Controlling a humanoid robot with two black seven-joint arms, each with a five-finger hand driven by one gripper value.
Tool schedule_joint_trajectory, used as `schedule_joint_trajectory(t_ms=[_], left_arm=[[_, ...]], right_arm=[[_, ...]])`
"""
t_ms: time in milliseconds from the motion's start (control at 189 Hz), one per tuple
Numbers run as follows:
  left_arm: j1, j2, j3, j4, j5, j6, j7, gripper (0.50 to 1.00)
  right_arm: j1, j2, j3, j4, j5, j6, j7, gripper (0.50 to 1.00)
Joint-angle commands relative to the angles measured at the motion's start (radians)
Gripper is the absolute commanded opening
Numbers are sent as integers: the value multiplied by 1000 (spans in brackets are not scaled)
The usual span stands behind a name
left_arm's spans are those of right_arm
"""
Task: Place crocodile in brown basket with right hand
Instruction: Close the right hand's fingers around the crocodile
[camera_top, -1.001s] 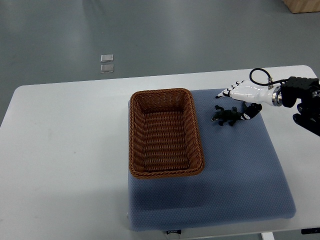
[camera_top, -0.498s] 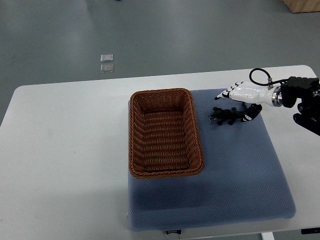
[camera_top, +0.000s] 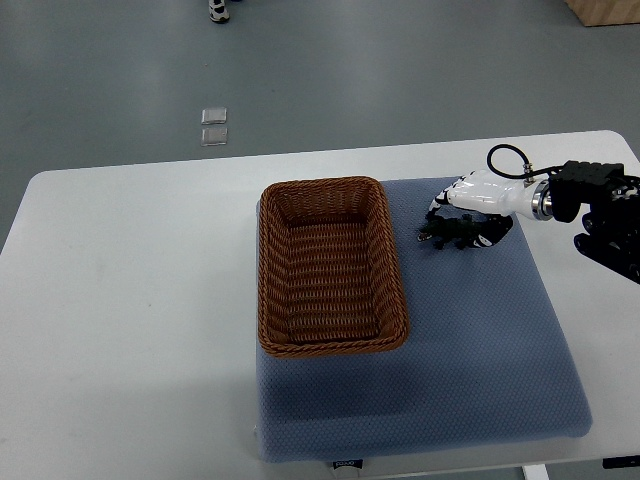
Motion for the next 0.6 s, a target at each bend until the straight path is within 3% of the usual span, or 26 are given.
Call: schedule_joint_trajectory(t_ms=[0, 312, 593], left_arm=[[0, 0, 0, 0, 0, 0, 0, 1000], [0, 0, 0, 0, 0, 0, 0, 1000], [0, 0, 0, 0, 0, 0, 0, 1000]], right_arm=[[0, 1, -1, 1, -6, 1, 0, 676], [0, -6, -1, 1, -6, -1, 2, 505], [8, -17, 1, 1, -1, -7, 5, 500]])
